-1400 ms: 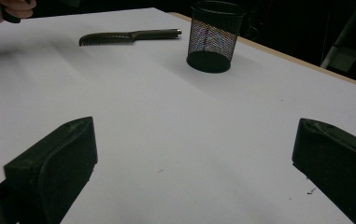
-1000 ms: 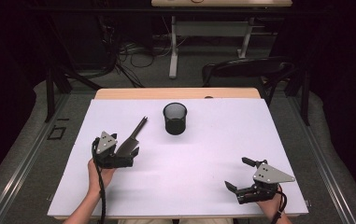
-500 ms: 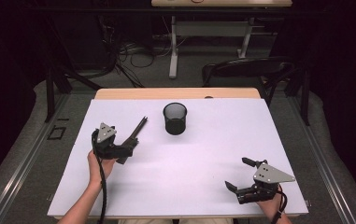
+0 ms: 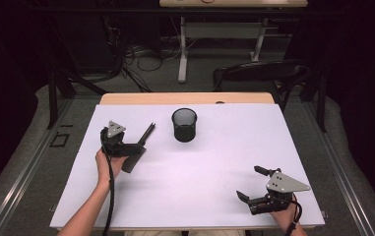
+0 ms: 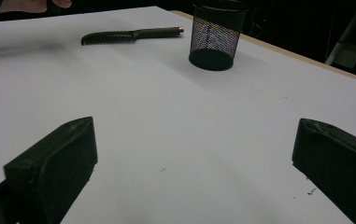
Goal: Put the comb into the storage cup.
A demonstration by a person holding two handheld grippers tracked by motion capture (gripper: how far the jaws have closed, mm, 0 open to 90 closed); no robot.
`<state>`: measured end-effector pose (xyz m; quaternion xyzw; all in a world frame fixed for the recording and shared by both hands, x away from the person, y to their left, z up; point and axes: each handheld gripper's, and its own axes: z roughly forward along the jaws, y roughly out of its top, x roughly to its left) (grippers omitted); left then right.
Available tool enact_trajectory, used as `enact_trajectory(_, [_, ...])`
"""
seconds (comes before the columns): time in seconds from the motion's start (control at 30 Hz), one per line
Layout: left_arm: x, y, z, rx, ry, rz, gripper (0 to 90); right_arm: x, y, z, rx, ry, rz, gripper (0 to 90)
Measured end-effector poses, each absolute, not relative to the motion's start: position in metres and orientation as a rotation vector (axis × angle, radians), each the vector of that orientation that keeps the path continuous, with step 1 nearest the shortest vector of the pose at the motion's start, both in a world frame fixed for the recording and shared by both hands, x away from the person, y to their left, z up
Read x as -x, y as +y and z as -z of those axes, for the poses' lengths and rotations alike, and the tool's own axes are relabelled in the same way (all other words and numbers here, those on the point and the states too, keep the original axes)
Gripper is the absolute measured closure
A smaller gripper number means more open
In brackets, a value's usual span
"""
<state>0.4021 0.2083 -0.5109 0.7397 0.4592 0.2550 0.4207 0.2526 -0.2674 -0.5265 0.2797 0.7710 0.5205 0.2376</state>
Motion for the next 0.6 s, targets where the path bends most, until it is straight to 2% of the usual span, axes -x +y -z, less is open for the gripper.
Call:
enact_trajectory(0.17, [-0.414,0.207,0.507,-1.864,1.167,-0.649,0.7,-0.253,-0.267,0.527,-0.772,2.12,-1.424,0.0])
enact_trajectory(0.27, [-0.42,0.206,0.505,-1.866,1.176,-0.648,4.7,-0.253,-0.267,0.527,-0.772,2.122,-1.423,0.0])
enact_trajectory(0.37, [-0.427,0.205,0.504,-1.872,1.189,-0.647,14.4,-0.253,-0.267,0.527,-0.771,2.121,-1.425,0.0])
enact_trajectory(0.43, [-0.431,0.204,0.503,-1.875,1.198,-0.646,17.4,-0.253,-0.267,0.527,-0.769,2.119,-1.429,0.0])
enact_trajectory(0.6, [-0.44,0.203,0.503,-1.88,1.218,-0.646,36.9,-0.253,-0.268,0.527,-0.766,2.119,-1.428,0.0])
